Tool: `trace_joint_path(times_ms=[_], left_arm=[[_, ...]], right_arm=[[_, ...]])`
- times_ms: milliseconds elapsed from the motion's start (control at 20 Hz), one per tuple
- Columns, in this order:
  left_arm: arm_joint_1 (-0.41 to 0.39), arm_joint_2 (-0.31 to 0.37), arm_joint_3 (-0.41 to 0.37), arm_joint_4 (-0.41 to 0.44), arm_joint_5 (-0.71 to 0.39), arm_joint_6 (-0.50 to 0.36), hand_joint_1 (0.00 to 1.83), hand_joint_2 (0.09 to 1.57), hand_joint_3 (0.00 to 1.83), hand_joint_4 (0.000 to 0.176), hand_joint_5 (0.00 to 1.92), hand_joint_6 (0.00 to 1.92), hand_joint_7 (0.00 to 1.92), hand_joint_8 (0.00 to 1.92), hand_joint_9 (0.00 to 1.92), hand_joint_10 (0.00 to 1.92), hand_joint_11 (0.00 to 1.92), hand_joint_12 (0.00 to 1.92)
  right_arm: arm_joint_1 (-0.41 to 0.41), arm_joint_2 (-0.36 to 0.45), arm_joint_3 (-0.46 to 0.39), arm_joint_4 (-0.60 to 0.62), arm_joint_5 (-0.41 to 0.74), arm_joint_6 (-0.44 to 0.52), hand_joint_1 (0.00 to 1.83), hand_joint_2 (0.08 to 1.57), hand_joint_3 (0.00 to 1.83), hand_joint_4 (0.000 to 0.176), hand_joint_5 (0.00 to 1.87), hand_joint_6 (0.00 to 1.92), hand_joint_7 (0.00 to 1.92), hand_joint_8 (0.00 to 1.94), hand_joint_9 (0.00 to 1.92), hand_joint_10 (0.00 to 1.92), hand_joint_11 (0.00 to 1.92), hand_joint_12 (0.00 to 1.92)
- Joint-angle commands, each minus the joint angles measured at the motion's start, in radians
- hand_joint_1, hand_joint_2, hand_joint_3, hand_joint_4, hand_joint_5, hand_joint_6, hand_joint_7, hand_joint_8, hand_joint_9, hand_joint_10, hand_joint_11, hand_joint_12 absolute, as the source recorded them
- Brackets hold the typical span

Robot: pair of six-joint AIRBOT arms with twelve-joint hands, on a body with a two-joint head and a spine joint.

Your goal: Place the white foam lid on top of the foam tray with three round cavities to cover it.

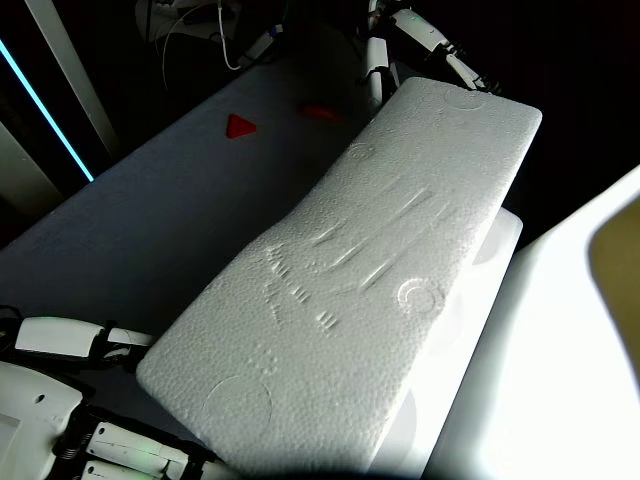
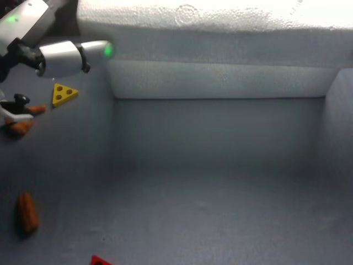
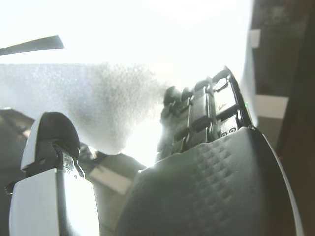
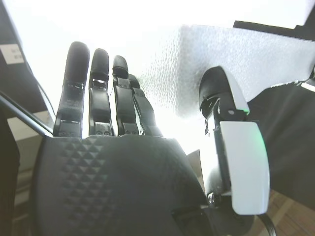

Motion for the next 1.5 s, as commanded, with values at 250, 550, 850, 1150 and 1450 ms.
trace_joint_path(times_ms=[250,550,850,1150,1450], left_arm=[[-0.076,-0.064,0.061,0.096,-0.014,-0.015,0.54,1.08,0.00,0.000,0.26,0.00,0.03,0.00,0.00,0.00,0.01,0.25],[-0.100,-0.084,0.094,0.088,0.010,-0.020,0.56,1.09,0.00,0.000,0.24,0.00,0.01,0.00,0.00,0.00,0.00,0.67],[-0.112,-0.094,0.109,0.084,0.023,-0.022,0.52,1.11,0.00,0.000,0.22,0.00,0.00,0.00,0.00,0.00,0.00,0.70],[-0.102,-0.115,0.141,0.058,0.063,-0.028,0.52,1.11,0.00,0.000,0.21,0.00,0.01,0.00,0.00,0.00,0.00,0.65],[-0.093,-0.133,0.167,0.042,0.096,-0.033,0.52,1.09,0.00,0.000,0.23,0.00,0.04,0.00,0.00,0.00,0.00,0.74]], right_arm=[[0.072,-0.027,0.049,-0.081,0.042,-0.016,0.43,1.32,0.00,0.000,0.00,0.00,0.04,0.02,0.04,0.04,0.00,1.47],[0.118,-0.050,0.089,-0.089,-0.007,-0.022,0.53,1.28,0.00,0.000,0.03,0.02,0.05,0.03,0.01,0.01,0.00,1.72],[0.153,-0.077,0.120,-0.092,-0.056,-0.032,0.54,1.24,0.00,0.000,0.00,0.22,0.01,0.01,0.00,0.00,0.00,1.92],[0.153,-0.095,0.140,-0.081,-0.084,-0.032,0.46,1.30,0.00,0.000,0.02,0.07,0.08,0.04,0.01,0.34,0.00,1.70],[0.153,-0.106,0.160,-0.073,-0.105,-0.032,0.44,1.31,0.00,0.000,0.00,0.10,0.06,0.03,0.00,0.26,0.00,1.48]])
